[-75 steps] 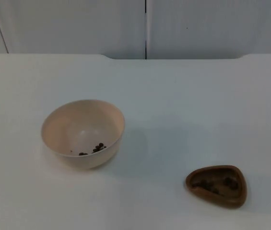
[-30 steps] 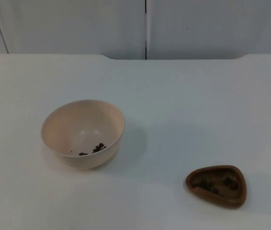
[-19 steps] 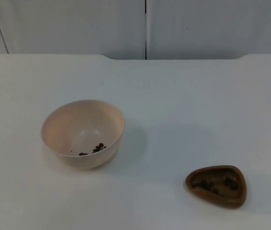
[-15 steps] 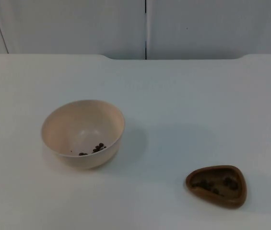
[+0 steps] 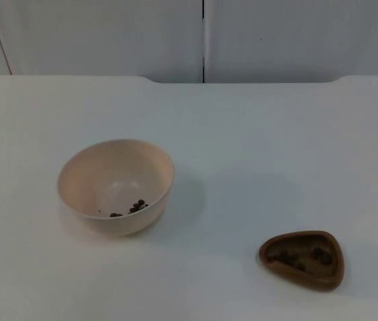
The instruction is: Pick up the bowl with the left hand and pour the coffee beans from the cup into the bowl with the right hand.
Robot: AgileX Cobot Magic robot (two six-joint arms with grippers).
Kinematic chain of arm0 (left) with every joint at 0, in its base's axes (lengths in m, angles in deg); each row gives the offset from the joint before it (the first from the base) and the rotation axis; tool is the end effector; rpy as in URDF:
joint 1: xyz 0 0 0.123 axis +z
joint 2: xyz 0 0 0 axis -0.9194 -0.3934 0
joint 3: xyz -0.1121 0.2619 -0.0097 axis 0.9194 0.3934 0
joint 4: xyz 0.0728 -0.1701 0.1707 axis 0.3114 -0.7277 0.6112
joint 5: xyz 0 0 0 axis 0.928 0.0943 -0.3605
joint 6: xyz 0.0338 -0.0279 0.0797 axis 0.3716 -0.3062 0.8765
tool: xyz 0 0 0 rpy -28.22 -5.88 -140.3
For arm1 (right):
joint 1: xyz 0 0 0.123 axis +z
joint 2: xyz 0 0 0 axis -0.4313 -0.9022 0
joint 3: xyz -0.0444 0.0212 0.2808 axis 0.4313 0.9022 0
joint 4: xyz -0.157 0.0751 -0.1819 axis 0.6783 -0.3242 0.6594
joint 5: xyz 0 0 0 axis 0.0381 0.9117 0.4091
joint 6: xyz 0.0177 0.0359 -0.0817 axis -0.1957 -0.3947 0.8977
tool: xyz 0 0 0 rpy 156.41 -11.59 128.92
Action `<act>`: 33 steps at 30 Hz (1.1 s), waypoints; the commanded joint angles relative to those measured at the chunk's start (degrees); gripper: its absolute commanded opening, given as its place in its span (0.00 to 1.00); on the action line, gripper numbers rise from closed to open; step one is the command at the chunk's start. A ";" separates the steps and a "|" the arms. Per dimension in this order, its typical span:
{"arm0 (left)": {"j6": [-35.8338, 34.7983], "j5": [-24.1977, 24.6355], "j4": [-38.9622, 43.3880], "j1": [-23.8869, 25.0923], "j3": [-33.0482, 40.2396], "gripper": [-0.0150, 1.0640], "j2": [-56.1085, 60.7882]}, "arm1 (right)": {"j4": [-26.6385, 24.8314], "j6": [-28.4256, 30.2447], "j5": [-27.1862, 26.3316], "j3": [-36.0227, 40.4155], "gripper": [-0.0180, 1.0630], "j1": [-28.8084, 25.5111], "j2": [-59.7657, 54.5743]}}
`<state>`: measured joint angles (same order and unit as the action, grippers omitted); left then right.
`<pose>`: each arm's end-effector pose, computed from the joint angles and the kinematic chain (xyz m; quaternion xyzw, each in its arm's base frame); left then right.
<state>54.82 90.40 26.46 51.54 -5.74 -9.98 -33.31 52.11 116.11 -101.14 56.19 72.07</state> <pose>-0.0048 0.0004 0.2767 0.1217 0.8481 -0.0696 0.5110 -0.0066 -0.0034 0.2804 -0.2491 0.8183 0.1257 0.5025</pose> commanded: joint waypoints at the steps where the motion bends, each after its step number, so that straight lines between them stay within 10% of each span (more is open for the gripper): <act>1: 0.06 0.25 -0.60 0.09 0.33 0.48 0.25 | 0.34 0.42 -0.29 0.09 0.66 -0.12 0.20; 13: 0.06 0.25 -0.60 0.09 0.33 0.99 0.25 | 0.34 0.04 -0.29 0.09 0.99 -0.12 0.20; 33: 0.06 0.25 -0.50 0.09 0.33 0.99 0.25 | 4.10 -4.80 -0.29 0.09 0.99 -0.12 0.20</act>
<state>54.82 90.40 26.46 51.54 -5.74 -9.98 -29.42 47.35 116.11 -101.14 56.19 72.07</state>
